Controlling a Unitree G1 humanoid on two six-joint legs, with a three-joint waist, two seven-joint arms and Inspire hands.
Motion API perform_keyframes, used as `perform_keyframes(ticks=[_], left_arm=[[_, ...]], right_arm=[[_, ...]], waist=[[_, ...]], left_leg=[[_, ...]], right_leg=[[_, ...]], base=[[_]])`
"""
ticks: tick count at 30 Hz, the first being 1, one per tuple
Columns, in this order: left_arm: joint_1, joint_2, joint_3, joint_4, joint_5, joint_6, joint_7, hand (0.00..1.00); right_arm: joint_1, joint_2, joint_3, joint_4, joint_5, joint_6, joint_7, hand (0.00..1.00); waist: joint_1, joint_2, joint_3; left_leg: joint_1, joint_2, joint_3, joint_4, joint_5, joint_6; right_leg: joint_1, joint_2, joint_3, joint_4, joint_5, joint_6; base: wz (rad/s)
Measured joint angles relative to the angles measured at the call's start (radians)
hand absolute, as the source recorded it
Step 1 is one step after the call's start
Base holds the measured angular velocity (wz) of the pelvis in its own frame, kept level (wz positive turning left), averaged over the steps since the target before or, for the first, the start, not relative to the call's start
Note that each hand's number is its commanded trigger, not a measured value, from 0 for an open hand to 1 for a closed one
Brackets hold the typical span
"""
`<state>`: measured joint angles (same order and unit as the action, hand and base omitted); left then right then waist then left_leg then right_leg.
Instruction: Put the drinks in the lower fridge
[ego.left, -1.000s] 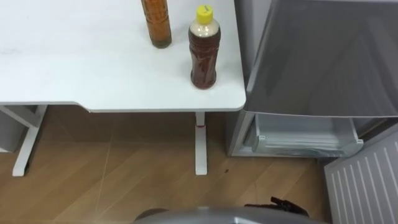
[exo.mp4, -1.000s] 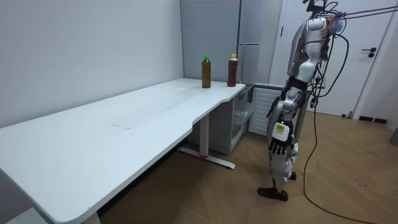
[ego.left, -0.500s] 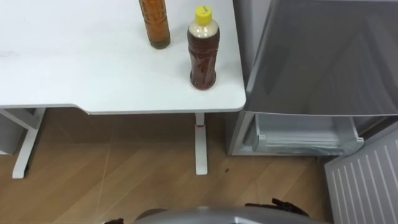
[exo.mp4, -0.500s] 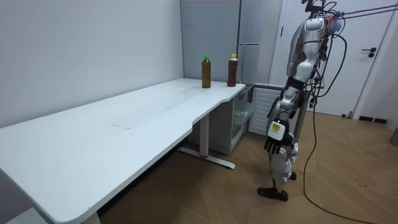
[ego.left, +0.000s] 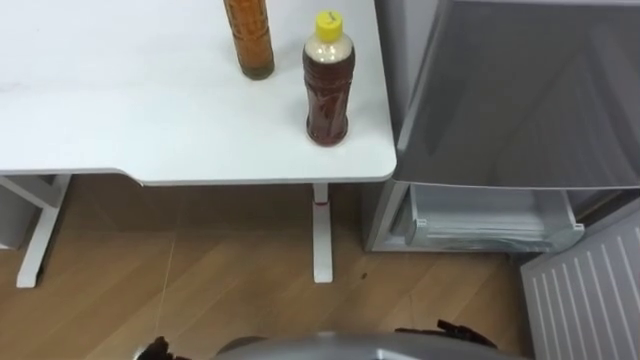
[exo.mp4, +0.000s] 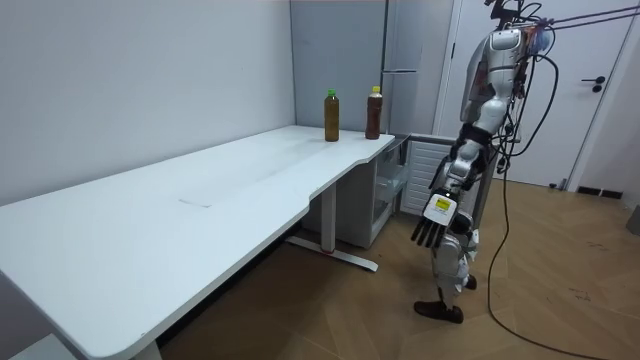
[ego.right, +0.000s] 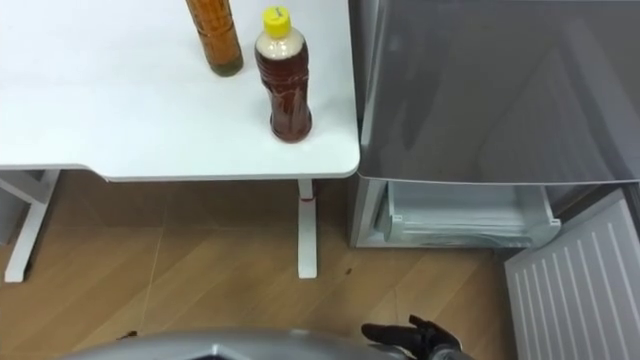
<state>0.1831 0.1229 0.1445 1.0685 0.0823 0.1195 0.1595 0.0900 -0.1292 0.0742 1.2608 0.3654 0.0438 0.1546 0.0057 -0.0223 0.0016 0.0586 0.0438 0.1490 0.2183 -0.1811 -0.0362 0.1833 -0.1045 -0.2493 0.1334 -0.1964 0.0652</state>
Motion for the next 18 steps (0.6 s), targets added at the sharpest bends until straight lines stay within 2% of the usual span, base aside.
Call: perform_keyframes(ticks=[2, 3, 5, 8, 11, 15, 18], left_arm=[[0.008, -0.001, 0.029, -0.018, -0.107, -0.036, 0.057, 0.00], [0.013, -0.003, 0.043, -0.035, -0.129, -0.041, 0.073, 0.00], [0.026, -0.019, 0.113, -0.098, -0.199, -0.068, 0.141, 0.00], [0.027, -0.023, 0.160, -0.146, -0.265, -0.101, 0.215, 0.00], [0.028, -0.023, 0.185, -0.185, -0.267, -0.118, 0.296, 0.00], [0.032, -0.024, 0.174, -0.260, -0.267, -0.149, 0.401, 0.00], [0.055, -0.027, 0.167, -0.371, -0.267, -0.164, 0.477, 0.00]], right_arm=[[0.000, 0.000, 0.000, 0.013, 0.005, -0.001, 0.001, 0.00], [0.000, 0.000, -0.001, 0.013, 0.004, -0.002, 0.001, 0.00], [0.008, 0.000, -0.019, 0.008, -0.005, -0.003, 0.001, 0.00], [0.020, 0.000, -0.038, -0.014, -0.017, -0.004, -0.001, 0.00], [0.022, 0.000, -0.051, -0.013, -0.030, -0.002, 0.000, 0.00], [0.021, 0.000, -0.052, -0.017, -0.056, -0.003, -0.008, 0.00], [0.023, -0.001, -0.053, -0.022, -0.057, -0.003, -0.011, 0.00]], waist=[[0.000, -0.003, 0.0018], [0.001, -0.004, 0.0021], [0.007, -0.005, 0.0015], [0.023, -0.003, -0.0007], [0.028, -0.002, -0.0028], [0.029, 0.002, -0.0056], [0.029, 0.003, -0.0065]], left_leg=[[0.007, -0.001, 0.000, -0.006, 0.000, 0.000], [0.006, -0.001, 0.000, -0.006, 0.000, 0.000], [0.007, -0.002, -0.002, -0.007, 0.000, 0.000], [0.011, -0.003, -0.003, -0.012, 0.000, 0.000], [0.027, -0.004, -0.005, -0.014, 0.000, 0.000], [0.028, -0.004, -0.012, -0.013, -0.001, -0.001], [0.025, -0.004, -0.014, -0.011, -0.001, -0.001]], right_leg=[[0.012, 0.000, -0.001, -0.002, -0.001, 0.002], [0.011, 0.000, -0.001, -0.003, -0.001, 0.002], [0.008, 0.000, -0.001, -0.003, -0.001, 0.002], [0.009, 0.000, 0.000, -0.003, -0.001, 0.002], [0.023, 0.000, 0.000, -0.003, -0.001, 0.002], [0.027, 0.000, -0.006, -0.001, -0.001, 0.002], [0.026, 0.000, -0.008, -0.001, -0.001, 0.002]], base=[[0.00], [0.00], [0.00], [0.00], [0.01], [0.04], [0.00]])
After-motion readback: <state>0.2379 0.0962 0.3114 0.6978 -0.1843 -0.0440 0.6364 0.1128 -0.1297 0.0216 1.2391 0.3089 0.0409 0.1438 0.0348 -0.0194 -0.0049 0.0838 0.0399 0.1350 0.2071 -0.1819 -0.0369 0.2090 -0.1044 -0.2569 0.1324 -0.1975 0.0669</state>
